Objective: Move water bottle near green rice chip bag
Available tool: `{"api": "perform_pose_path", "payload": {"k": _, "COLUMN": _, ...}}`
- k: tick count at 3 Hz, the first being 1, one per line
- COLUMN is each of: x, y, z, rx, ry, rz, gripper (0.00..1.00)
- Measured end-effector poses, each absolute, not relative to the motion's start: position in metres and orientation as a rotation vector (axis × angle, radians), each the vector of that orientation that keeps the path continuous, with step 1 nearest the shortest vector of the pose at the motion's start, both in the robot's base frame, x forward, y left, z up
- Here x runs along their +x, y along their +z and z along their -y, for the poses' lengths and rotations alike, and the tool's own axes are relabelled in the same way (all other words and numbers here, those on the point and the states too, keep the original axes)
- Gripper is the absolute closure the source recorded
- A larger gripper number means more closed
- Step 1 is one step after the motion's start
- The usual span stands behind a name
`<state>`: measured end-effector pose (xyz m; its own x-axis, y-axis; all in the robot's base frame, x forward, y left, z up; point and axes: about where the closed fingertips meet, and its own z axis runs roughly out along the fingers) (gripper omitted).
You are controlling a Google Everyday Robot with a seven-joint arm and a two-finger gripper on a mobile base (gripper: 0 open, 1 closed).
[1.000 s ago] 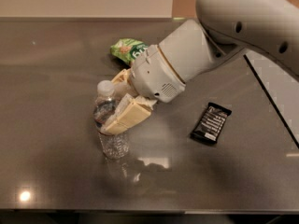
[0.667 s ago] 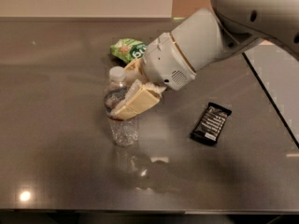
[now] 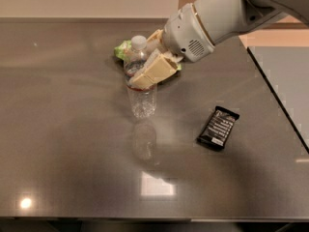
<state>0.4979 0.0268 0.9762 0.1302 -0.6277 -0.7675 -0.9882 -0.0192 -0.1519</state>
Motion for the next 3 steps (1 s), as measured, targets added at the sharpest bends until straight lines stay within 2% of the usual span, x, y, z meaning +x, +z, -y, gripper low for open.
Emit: {"api": "perform_pose_path", "payload": {"k": 3, "x": 0.597, "y": 0.973, "z": 0.011, "rx": -1.558, "ry": 0.56, "rz": -1.685, "gripper": 1.0}}
